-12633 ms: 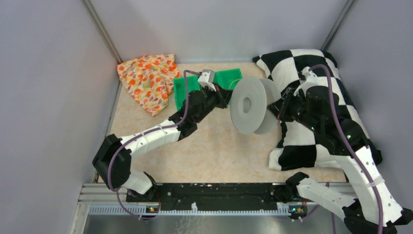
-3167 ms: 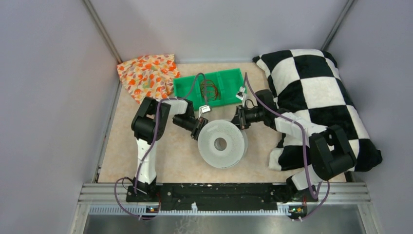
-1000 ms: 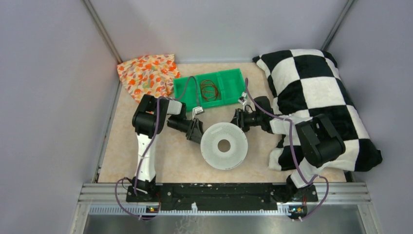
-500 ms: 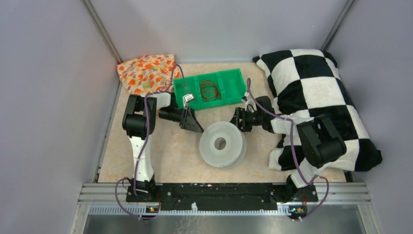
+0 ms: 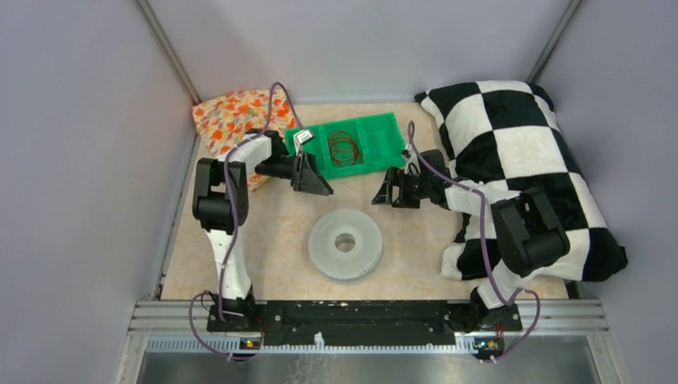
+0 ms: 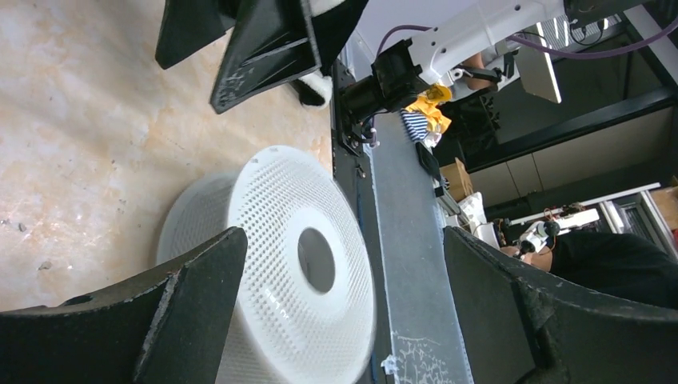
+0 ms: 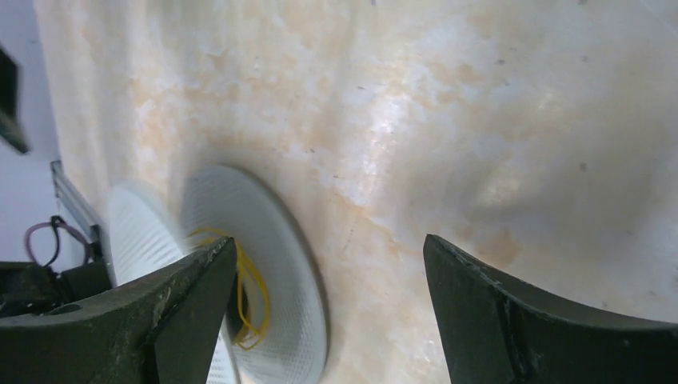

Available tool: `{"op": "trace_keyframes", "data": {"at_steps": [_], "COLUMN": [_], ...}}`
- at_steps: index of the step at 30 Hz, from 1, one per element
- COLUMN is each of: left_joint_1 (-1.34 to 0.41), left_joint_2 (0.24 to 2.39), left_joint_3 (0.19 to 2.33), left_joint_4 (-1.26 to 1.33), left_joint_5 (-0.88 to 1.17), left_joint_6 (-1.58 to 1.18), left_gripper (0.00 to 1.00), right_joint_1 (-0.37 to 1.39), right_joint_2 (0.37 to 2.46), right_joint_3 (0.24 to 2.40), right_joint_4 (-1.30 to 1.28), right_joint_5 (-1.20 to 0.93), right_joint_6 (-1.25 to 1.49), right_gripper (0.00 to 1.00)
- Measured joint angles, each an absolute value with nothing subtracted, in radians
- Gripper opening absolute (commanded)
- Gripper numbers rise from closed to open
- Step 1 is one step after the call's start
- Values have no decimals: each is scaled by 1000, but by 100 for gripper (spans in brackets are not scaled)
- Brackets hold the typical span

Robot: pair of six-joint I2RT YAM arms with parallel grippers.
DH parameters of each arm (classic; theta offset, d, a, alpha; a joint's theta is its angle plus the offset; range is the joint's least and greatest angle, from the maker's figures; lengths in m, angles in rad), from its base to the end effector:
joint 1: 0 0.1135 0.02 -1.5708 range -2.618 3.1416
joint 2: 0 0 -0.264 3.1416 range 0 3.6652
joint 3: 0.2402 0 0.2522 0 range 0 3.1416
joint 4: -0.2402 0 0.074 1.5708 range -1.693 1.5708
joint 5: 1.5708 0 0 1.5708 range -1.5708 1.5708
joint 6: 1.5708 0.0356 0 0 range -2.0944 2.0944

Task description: Wrap the cables

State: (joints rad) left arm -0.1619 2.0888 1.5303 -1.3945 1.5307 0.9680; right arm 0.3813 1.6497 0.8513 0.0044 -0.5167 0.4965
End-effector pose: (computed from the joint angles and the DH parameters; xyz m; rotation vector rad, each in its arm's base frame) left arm 0.3516 -0.0935 0.1940 0.7737 1.9304 -1.9620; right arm 0.2982 0.1385 0.1683 -0.1239 2.4718 1.0164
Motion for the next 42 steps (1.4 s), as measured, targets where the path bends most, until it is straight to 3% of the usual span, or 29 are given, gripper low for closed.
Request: {"op": "trace_keyframes", "data": {"at_steps": [9,15,24,34,42], "left_joint_1": [-142,-173,-177,-176,-176], "left_joint_2": [1940,1665,1638,1296,910], "left_joint_3": [1577,1544,1658,1450,1090], "left_joint_4": [-1311,-846,-657,-601,-488], "left_joint_5": [1510,1091,826,457,205], "left_joint_6": [763,250,-57,-114,-214], "left_gripper": [99,98,99,99,99], "right_joint_1": [381,381,382,381,381], "right_joint_2": [1585,1477,1291,1185,1049], "right_joint_3": [881,1035,1229,1293,1286], "right_joint_4": [-158,-303,-538,-871,-939], "right_joint_5": [-380,-289,-85,340,513], "right_joint_6": [479,445,356,319,336], "right_gripper": [90,93,96,99,99]}}
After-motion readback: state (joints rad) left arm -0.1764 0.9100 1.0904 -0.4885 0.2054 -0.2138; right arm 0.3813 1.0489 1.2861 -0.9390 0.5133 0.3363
